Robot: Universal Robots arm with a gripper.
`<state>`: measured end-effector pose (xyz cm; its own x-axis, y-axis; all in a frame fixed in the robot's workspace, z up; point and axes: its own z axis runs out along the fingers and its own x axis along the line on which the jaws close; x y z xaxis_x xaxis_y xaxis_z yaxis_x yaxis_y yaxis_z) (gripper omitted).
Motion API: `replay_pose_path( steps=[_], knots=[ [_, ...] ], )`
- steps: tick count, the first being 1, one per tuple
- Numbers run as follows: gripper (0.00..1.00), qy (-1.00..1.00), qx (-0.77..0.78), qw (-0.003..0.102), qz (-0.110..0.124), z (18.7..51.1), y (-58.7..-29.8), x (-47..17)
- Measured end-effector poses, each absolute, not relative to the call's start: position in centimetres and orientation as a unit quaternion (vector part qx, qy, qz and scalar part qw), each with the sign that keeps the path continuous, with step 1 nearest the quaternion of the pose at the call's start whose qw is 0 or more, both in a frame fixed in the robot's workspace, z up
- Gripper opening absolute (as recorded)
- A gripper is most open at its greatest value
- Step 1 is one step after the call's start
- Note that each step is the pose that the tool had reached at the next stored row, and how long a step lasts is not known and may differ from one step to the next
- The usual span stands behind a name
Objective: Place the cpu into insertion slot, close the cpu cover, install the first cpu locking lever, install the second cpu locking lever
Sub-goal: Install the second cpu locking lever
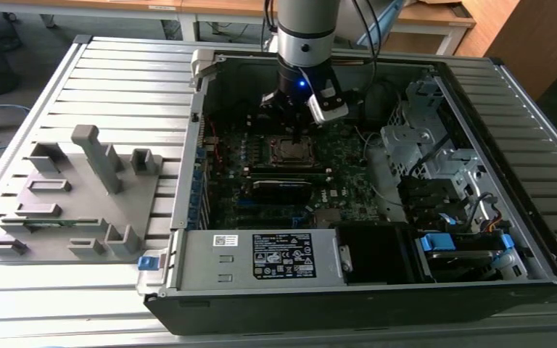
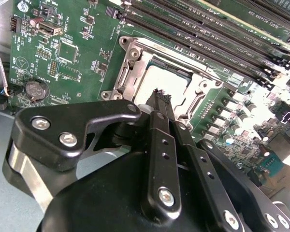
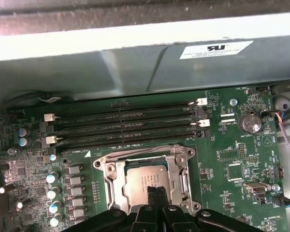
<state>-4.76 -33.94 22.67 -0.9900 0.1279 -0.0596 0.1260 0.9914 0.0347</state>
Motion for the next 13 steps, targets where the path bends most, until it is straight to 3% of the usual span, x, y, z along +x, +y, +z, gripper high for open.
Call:
replay_pose_path(
  steps=[13],
  knots=[
    [0.11,0.997,0.064,0.031,0.015,22.68,-34.78,-4.76]
  ],
)
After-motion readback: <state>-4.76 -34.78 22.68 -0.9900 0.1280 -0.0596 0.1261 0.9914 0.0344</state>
